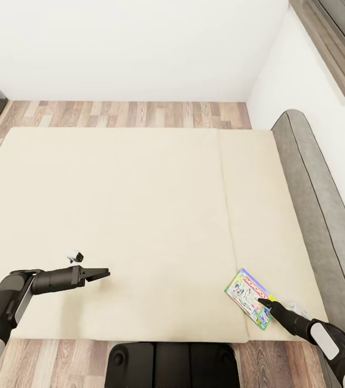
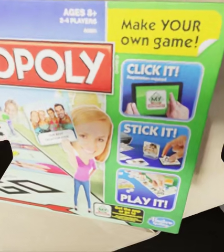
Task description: Put all the toys in the child's room - the three board games (two on the bed and one on the table), the two jigsaw puzzles on the table, and the tennis ball on the table - inside the toy box on the table in the child's room.
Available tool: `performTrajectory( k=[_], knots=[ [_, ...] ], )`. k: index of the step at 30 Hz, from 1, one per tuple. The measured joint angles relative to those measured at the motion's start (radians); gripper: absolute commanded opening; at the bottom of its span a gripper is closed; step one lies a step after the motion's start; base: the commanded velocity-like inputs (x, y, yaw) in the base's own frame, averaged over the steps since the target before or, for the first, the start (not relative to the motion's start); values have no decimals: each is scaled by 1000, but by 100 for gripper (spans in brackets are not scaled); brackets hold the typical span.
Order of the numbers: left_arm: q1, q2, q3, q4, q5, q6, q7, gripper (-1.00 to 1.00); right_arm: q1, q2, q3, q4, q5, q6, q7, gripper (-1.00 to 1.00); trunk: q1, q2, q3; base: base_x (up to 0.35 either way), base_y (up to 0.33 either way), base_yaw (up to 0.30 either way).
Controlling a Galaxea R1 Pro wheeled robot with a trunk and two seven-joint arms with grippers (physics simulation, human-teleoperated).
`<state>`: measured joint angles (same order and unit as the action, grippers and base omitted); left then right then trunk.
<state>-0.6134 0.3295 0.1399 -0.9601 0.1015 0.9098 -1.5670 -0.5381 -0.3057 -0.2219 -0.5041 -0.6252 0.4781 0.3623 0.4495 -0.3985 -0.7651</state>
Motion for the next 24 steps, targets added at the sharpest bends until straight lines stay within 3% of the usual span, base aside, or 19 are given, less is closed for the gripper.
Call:
performTrajectory(
  k=[15, 24],
  knots=[
    [0, 0, 0, 0, 0, 0, 0, 100, 0, 2, 3, -1, -1, 4, 14, 100, 0, 0, -1, 0, 0, 0],
    [0, -3, 0, 0, 0, 0, 0, 100, 0, 2, 5, -3, 1, 3, 73, 100, 0, 0, -1, 0, 0, 0]
  ],
)
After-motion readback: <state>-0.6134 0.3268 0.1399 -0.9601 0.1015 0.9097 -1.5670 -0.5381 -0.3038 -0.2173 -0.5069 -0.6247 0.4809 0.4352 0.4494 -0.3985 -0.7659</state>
